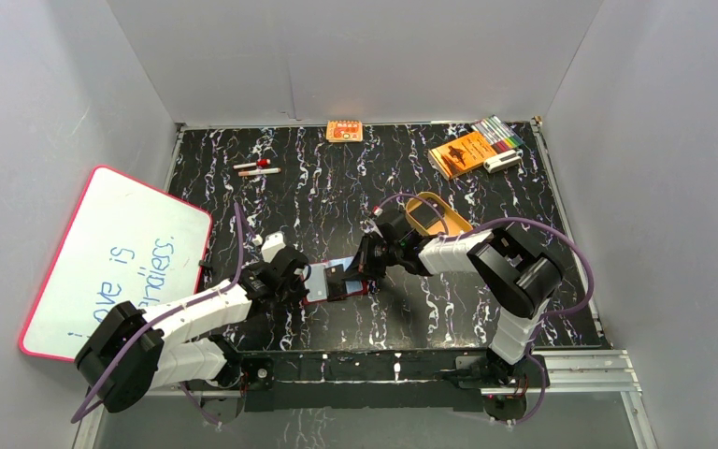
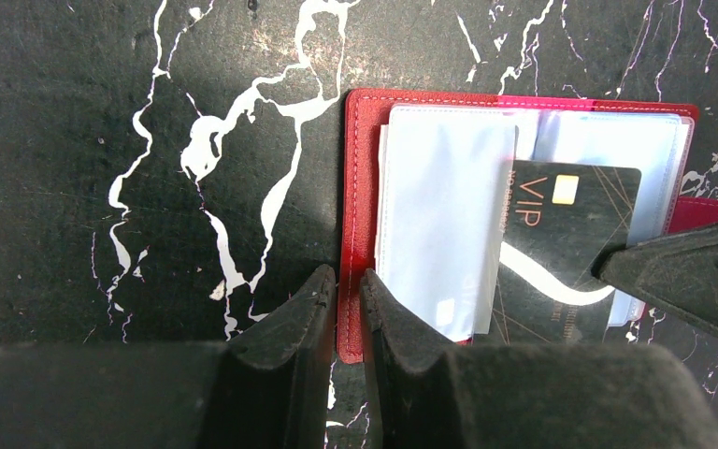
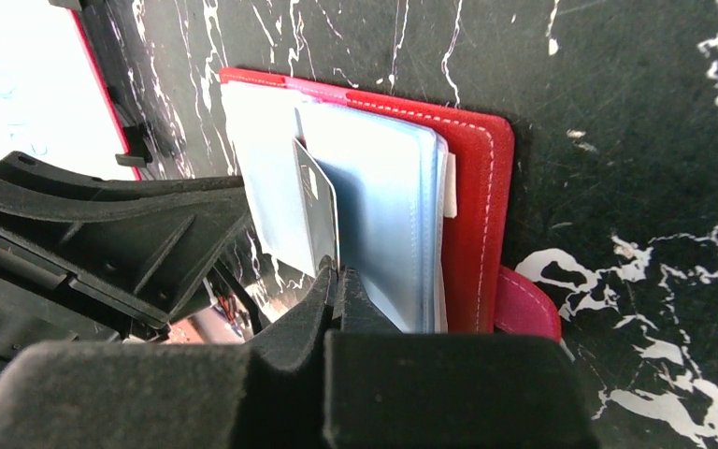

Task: Put the credit cards into the card holder
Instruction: Insert the credit card into the card holder.

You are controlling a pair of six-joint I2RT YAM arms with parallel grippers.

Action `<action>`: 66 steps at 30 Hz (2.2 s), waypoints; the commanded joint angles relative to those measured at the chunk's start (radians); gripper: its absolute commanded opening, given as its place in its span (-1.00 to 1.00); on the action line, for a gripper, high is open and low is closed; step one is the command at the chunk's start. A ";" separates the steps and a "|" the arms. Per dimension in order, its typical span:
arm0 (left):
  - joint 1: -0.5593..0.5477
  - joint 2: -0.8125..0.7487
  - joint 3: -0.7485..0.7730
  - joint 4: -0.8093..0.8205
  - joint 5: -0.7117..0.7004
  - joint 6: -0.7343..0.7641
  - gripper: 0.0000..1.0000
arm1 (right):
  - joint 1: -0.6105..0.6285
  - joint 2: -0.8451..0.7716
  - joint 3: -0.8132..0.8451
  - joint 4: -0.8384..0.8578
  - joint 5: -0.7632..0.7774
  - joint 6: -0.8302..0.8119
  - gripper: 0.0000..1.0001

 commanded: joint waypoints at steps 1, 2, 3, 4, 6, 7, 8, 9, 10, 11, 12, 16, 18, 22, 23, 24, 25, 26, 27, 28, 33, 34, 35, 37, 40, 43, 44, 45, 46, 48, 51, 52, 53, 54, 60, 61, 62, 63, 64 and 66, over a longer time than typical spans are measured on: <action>0.004 0.003 -0.013 -0.015 -0.030 -0.003 -0.70 | 0.011 0.020 0.020 -0.030 -0.028 -0.019 -1.00; 0.004 0.005 -0.013 -0.013 -0.028 -0.004 -0.70 | 0.011 0.028 0.025 -0.024 -0.035 -0.020 -1.00; 0.005 0.007 -0.014 -0.011 -0.024 -0.004 -0.70 | 0.014 0.034 0.029 -0.018 -0.038 -0.018 -1.00; 0.004 0.009 -0.015 -0.011 -0.022 -0.004 -0.70 | 0.015 0.039 0.034 -0.012 -0.040 -0.015 -1.00; 0.004 0.011 -0.015 -0.011 -0.020 -0.004 -0.71 | 0.020 0.047 0.047 -0.003 -0.036 -0.012 -1.00; 0.004 0.010 -0.015 -0.012 -0.020 -0.004 -0.71 | 0.021 0.050 0.055 -0.004 -0.033 -0.013 -1.00; 0.004 0.008 -0.016 -0.013 -0.020 -0.004 -0.71 | 0.021 0.053 0.063 -0.006 -0.028 -0.012 -1.00; 0.004 0.004 -0.017 -0.014 -0.022 -0.004 -0.71 | 0.021 0.054 0.069 -0.008 -0.022 -0.014 -1.00; 0.005 0.002 -0.018 -0.014 -0.022 -0.004 -0.71 | 0.021 0.054 0.075 -0.011 -0.015 -0.015 -1.00; 0.004 0.000 -0.018 -0.016 -0.022 -0.004 -0.71 | 0.021 0.053 0.080 -0.015 -0.008 -0.017 -1.00; 0.004 -0.002 -0.019 -0.017 -0.023 -0.004 -0.71 | 0.022 0.053 0.086 -0.021 0.000 -0.019 -1.00; 0.005 -0.011 -0.020 -0.028 -0.026 -0.006 -0.71 | 0.021 0.039 0.097 -0.044 0.036 -0.028 -1.00; 0.005 -0.018 -0.022 -0.031 -0.028 -0.006 -0.71 | 0.021 0.028 0.096 -0.054 0.057 -0.032 -1.00; 0.004 -0.026 -0.025 -0.036 -0.030 -0.009 -0.71 | 0.022 0.026 0.099 -0.058 0.071 -0.033 -1.00; 0.004 -0.027 -0.025 -0.037 -0.030 -0.009 -0.71 | 0.021 0.029 0.101 -0.058 0.072 -0.033 -1.00; 0.004 -0.028 -0.024 -0.039 -0.030 -0.010 -0.71 | 0.022 0.031 0.103 -0.059 0.076 -0.032 -1.00; 0.004 -0.030 -0.023 -0.043 -0.032 -0.009 -0.71 | 0.022 0.031 0.102 -0.060 0.081 -0.031 -1.00; 0.004 -0.032 -0.023 -0.045 -0.033 -0.008 -0.71 | 0.022 0.032 0.102 -0.058 0.084 -0.031 -1.00; 0.005 -0.034 -0.024 -0.049 -0.034 -0.008 -0.71 | 0.022 0.031 0.102 -0.058 0.088 -0.030 -1.00; 0.004 -0.037 -0.024 -0.051 -0.036 -0.009 -0.71 | 0.022 0.030 0.101 -0.057 0.093 -0.030 -1.00; 0.004 -0.045 -0.027 -0.058 -0.039 -0.009 -0.71 | 0.022 0.038 0.106 -0.042 0.088 -0.028 -1.00; 0.005 -0.044 -0.026 -0.058 -0.039 -0.009 -0.71 | 0.022 0.043 0.109 -0.039 0.078 -0.027 -1.00; 0.005 -0.044 -0.025 -0.059 -0.039 -0.010 -0.70 | 0.022 0.049 0.111 -0.035 0.071 -0.027 -1.00; 0.004 -0.043 -0.025 -0.057 -0.040 -0.008 -0.70 | 0.023 0.055 0.113 -0.023 0.053 -0.025 -1.00; 0.005 -0.037 -0.022 -0.053 -0.039 -0.006 -0.70 | 0.030 0.065 0.126 -0.022 0.032 -0.031 -1.00; 0.004 -0.034 -0.021 -0.047 -0.035 -0.005 -0.70 | 0.039 0.077 0.140 -0.026 0.017 -0.033 -1.00; 0.004 -0.032 -0.021 -0.045 -0.032 -0.003 -0.70 | 0.044 0.080 0.143 -0.025 0.016 -0.030 -1.00; 0.004 -0.031 -0.021 -0.043 -0.031 -0.004 -0.70 | 0.048 0.084 0.143 -0.022 0.016 -0.027 -1.00; 0.004 -0.030 -0.021 -0.042 -0.030 -0.004 -0.70 | 0.051 0.087 0.144 -0.021 0.016 -0.023 -1.00; 0.004 -0.029 -0.019 -0.043 -0.030 -0.002 -0.70 | 0.055 0.094 0.141 -0.011 0.019 -0.013 -1.00; 0.004 -0.031 -0.020 -0.043 -0.030 0.001 -0.70 | 0.060 0.104 0.140 0.004 0.020 0.001 -1.00; 0.005 -0.031 -0.020 -0.044 -0.030 0.001 -0.70 | 0.064 0.110 0.144 0.003 0.018 0.001 -1.00; 0.004 -0.032 -0.019 -0.044 -0.030 0.001 -0.70 | 0.067 0.114 0.149 0.003 0.015 0.000 -1.00; 0.005 -0.032 -0.019 -0.047 -0.031 0.002 -0.70 | 0.069 0.119 0.156 0.002 0.009 -0.004 -1.00; 0.004 -0.052 -0.006 -0.078 -0.050 0.001 -0.69 | 0.074 0.113 0.179 -0.048 0.017 -0.035 -0.89; 0.004 -0.058 -0.002 -0.086 -0.054 0.001 -0.67 | 0.073 0.106 0.179 -0.055 0.023 -0.041 -0.79; 0.004 -0.065 0.001 -0.096 -0.058 -0.001 -0.65 | 0.074 0.099 0.177 -0.064 0.031 -0.044 -0.67; 0.004 -0.074 0.003 -0.104 -0.062 -0.002 -0.63 | 0.074 0.091 0.176 -0.070 0.036 -0.047 -0.57; 0.005 -0.083 0.006 -0.116 -0.065 -0.004 -0.62 | 0.074 0.086 0.176 -0.075 0.039 -0.050 -0.48; 0.004 -0.099 0.014 -0.133 -0.073 -0.007 -0.59 | 0.074 0.077 0.179 -0.086 0.045 -0.055 -0.34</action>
